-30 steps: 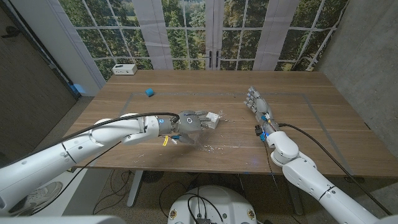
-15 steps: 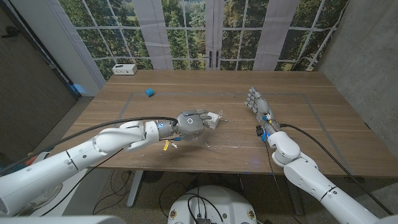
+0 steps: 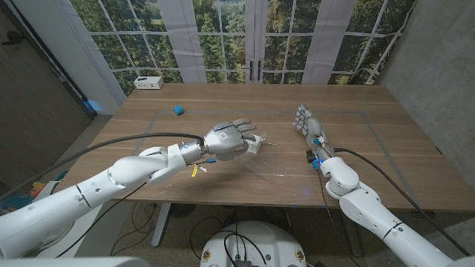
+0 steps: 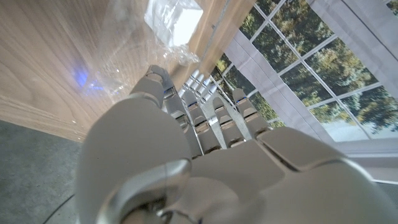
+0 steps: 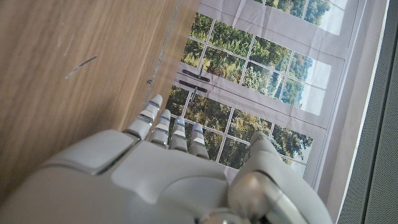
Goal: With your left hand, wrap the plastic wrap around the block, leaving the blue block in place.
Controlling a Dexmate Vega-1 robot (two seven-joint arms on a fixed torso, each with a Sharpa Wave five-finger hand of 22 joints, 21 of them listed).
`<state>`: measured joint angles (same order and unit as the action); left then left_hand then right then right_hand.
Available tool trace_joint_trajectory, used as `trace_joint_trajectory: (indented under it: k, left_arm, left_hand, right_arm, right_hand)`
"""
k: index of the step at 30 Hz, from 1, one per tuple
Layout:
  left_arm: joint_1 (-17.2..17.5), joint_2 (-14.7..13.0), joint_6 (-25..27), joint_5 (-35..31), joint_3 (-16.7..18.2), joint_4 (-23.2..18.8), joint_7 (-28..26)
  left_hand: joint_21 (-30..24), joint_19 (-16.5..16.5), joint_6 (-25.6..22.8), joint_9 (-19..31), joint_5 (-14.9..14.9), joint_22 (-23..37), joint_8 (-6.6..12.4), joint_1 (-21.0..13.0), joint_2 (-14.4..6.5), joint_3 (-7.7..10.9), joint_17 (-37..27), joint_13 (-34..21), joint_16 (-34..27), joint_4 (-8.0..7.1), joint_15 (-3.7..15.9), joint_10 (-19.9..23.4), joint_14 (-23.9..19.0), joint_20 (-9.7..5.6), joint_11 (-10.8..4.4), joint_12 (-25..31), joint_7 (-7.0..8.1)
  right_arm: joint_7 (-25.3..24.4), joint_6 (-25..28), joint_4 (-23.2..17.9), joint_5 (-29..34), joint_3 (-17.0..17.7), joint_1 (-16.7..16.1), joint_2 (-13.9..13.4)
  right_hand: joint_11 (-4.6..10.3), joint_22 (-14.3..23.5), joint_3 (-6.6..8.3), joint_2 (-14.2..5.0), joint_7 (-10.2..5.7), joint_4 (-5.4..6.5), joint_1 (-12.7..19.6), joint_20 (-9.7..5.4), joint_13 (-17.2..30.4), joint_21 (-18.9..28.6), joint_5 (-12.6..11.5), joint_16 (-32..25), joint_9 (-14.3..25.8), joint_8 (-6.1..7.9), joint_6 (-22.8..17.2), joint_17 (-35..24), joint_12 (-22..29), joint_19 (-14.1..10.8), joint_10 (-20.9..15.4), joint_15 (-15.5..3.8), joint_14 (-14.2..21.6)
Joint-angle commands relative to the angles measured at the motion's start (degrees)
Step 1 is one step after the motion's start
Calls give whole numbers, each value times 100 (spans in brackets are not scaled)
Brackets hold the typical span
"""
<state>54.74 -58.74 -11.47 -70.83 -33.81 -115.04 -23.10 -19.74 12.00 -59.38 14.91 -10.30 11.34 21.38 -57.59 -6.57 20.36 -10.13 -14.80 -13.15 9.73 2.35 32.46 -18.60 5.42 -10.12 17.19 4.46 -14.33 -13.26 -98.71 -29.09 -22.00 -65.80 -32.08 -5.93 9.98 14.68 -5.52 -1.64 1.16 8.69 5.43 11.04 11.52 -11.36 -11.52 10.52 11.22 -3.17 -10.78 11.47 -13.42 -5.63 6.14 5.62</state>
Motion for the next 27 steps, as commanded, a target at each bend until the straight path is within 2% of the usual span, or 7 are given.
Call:
trace_joint_trajectory:
  k: [1,7,12,21,22,24,27]
  left_arm:
    - [280,318,691,-116,37,245,-1424]
    - [185,666,1302,-536,-191,523,-1621]
    - [26,881,1694,-740,-391,570,-1336]
    - [-420,1394,2113,-885,-819,1154,-1516]
    - [-463,1450,2239,-968,-875,1118,-1193]
    - [-589,1571,2210,-845,-960,1334,-1402]
    - [-745,1706,2476,-1073,-1130,1461,-1191]
  left_hand:
    - [-34,68,-20,96,-34,18,45,-62,1,27,-7,-23,-8,-22,612,50,-67,12,-5,36,2]
    - [-43,81,-4,130,-40,24,66,-29,12,19,-12,-37,6,-50,617,25,-83,18,-14,19,47]
    - [-52,95,-5,154,-42,27,85,-6,31,10,-14,-47,13,-63,600,46,-104,46,-19,22,58]
    - [-54,89,2,193,-50,33,114,-1,43,14,-15,-65,25,-66,587,80,-135,47,-32,26,87]
    - [-54,88,3,196,-50,33,116,-1,48,13,-14,-67,26,-65,587,84,-140,46,-32,27,90]
    - [-55,88,-3,206,-51,35,126,4,51,14,-15,-72,31,-67,585,98,-143,45,-24,31,83]
    - [-55,81,1,221,-54,36,136,8,53,15,-17,-79,37,-70,580,119,-148,51,-15,36,90]
  right_arm:
    - [25,5,41,-39,13,33,-1]
    - [93,39,68,-78,3,79,-18]
    - [109,68,77,-107,2,108,-20]
    - [103,19,123,-136,30,84,-14]
    - [93,18,125,-134,32,80,-11]
    - [110,12,137,-151,36,88,-10]
    - [137,20,150,-175,44,97,-23]
  right_hand:
    - [-23,20,-6,7,-8,23,3,0,18,16,-41,11,32,-9,-19,-16,-2,-56,-15,40,27]
    - [-25,20,-4,3,-7,23,7,1,18,15,-42,13,32,-8,-20,-16,-3,-56,-14,43,27]
    - [-26,20,-3,2,-3,23,8,2,18,13,-43,12,32,-7,-23,-16,-3,-55,-15,46,30]
    - [-26,20,-3,4,-6,24,10,5,18,12,-43,14,32,-9,-21,-16,-4,-56,-15,52,30]
    - [-25,20,-4,4,-3,24,10,3,18,11,-43,12,32,-8,-22,-16,-4,-53,-16,48,34]
    - [-32,20,-4,6,-7,24,10,6,18,12,-43,11,32,-7,-24,-16,-3,-56,-18,50,37]
    - [-35,20,-4,7,-7,23,11,7,18,11,-43,13,32,-9,-21,-15,-2,-54,-21,46,34]
